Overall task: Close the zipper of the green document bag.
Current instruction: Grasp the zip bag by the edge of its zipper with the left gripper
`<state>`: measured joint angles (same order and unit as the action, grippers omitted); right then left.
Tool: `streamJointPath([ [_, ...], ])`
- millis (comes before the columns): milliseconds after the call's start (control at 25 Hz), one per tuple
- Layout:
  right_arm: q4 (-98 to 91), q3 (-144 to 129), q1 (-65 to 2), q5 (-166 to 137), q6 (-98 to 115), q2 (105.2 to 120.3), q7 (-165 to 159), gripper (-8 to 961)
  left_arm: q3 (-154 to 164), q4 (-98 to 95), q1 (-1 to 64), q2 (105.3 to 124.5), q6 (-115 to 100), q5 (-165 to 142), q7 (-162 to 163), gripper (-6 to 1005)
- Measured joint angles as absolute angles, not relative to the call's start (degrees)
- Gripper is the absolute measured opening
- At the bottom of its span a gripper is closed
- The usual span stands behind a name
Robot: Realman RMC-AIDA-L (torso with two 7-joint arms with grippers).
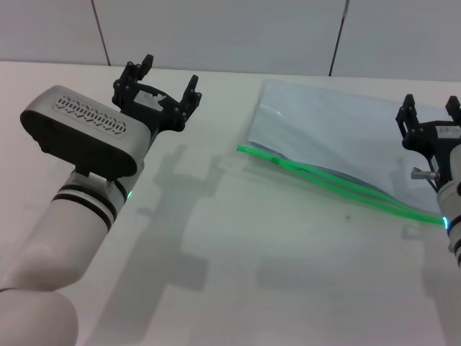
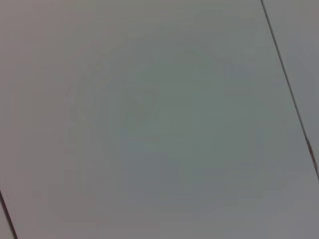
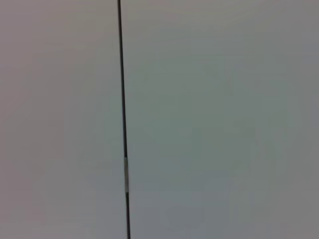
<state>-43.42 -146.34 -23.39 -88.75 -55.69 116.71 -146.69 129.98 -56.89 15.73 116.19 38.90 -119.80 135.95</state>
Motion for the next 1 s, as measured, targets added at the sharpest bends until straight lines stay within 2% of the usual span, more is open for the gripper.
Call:
streamJointPath([
  [800, -42.5, -146.4, -24.1, -88.4, -55.2, 116.72, -146.7, 697, 129.6, -57.2, 15.8, 116.18, 38.4, -119.8, 136.5, 760],
  [1000, -42.4, -146.4, -24.1, -88.4, -55.1, 116.72, -146.7, 697, 128.2, -60.9, 15.8, 115.5, 32.6, -119.8, 136.2, 761],
])
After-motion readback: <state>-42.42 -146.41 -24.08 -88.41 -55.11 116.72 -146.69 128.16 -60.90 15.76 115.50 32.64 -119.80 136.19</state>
